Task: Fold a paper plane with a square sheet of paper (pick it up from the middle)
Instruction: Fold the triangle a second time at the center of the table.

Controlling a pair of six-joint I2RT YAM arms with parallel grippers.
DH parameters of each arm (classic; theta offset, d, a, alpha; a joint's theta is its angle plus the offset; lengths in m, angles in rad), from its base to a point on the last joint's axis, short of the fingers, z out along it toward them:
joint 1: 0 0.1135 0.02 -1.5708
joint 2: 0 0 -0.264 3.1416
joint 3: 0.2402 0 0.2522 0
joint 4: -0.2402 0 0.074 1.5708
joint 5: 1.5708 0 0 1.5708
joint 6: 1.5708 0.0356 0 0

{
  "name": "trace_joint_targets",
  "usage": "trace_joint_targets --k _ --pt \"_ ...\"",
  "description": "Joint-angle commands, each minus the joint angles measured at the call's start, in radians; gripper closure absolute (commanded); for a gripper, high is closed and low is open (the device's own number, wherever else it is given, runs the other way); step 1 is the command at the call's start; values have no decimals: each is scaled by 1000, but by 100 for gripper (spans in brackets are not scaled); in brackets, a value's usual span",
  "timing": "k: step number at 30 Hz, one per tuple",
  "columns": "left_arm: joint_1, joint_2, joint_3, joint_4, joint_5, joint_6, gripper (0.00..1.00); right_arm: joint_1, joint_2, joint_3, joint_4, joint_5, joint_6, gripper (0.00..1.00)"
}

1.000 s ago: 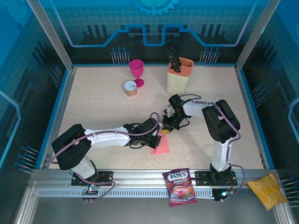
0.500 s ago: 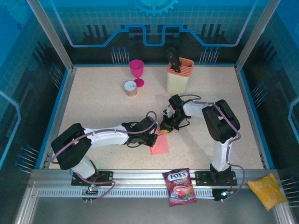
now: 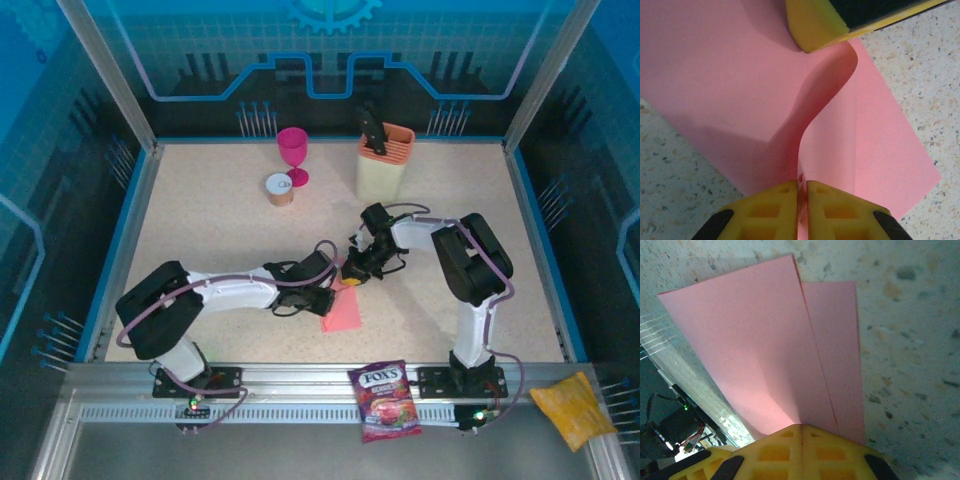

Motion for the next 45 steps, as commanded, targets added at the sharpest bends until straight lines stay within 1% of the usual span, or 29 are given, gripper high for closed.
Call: trace_joint_targets --k 1,3,11,14,27,38,45 --pt "7 18 36 -13 25 26 84 7 68 -34 -35 89 -2 100" --pt "7 15 36 -12 25 28 84 7 70 -34 -35 89 -2 100" --pt "8 5 44 -19 14 39 97 8 77 -32 -35 89 -3 100" --pt "9 12 48 -15 12 40 100 8 81 -32 -35 90 -5 100" --pt "19 52 58 -14 13 57 100 8 81 -35 -37 89 -7 100" --pt "20 30 23 -11 2 45 100 7 82 -27 -40 86 -6 100" --pt "19 32 8 -4 0 37 100 7 55 30 -78 62 -27 100"
